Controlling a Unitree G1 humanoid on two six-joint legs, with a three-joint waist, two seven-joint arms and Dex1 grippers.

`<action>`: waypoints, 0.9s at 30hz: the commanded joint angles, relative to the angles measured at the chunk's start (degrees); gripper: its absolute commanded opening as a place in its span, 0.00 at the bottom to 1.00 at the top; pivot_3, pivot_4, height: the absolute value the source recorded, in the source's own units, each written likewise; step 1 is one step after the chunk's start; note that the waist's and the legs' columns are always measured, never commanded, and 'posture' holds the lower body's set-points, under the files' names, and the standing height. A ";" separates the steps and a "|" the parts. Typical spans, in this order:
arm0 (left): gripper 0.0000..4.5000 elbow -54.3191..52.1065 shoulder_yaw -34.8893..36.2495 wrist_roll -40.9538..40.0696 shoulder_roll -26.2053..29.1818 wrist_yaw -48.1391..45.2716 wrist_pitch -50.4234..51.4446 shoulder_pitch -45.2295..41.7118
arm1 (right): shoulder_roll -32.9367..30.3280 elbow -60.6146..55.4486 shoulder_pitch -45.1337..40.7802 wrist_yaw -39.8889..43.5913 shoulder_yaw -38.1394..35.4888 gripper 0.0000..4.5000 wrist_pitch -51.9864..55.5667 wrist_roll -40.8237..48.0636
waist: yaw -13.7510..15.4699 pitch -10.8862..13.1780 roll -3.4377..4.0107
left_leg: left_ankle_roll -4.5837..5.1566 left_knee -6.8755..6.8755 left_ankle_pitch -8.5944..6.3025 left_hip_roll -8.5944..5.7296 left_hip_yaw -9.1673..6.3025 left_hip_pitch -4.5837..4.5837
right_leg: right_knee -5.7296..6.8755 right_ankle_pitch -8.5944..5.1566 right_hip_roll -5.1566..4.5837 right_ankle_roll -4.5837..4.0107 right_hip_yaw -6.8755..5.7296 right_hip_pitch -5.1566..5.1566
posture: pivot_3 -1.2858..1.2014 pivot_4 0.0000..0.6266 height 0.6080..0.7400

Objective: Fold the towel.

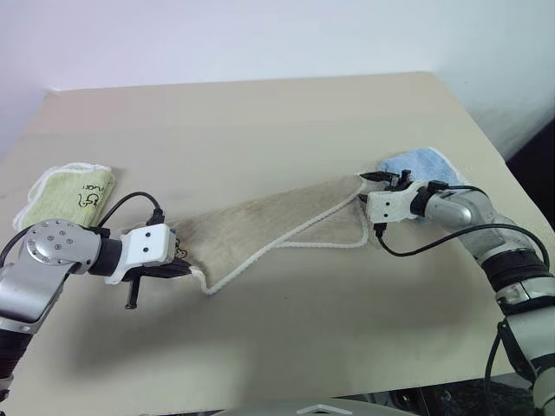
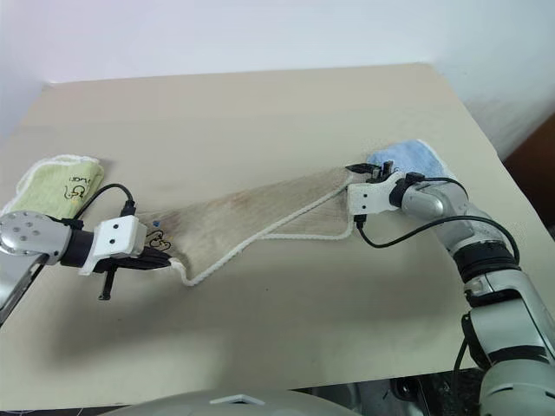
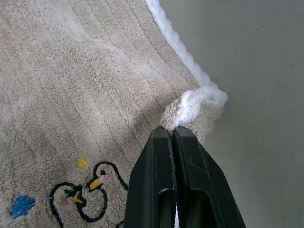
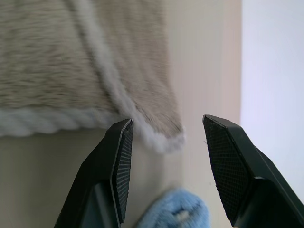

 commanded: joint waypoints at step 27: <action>0.00 0.20 2.14 -0.61 -1.42 2.02 -1.58 0.25 | 0.17 9.53 -7.36 -12.86 2.85 0.01 -7.88 -7.96 | -0.19 0.00 0.00 | -0.07 0.01 0.05 -0.02 0.14 0.28 | 0.49 -0.01 0.03 -0.02 0.26 0.03 | 0.52 0.24 0.91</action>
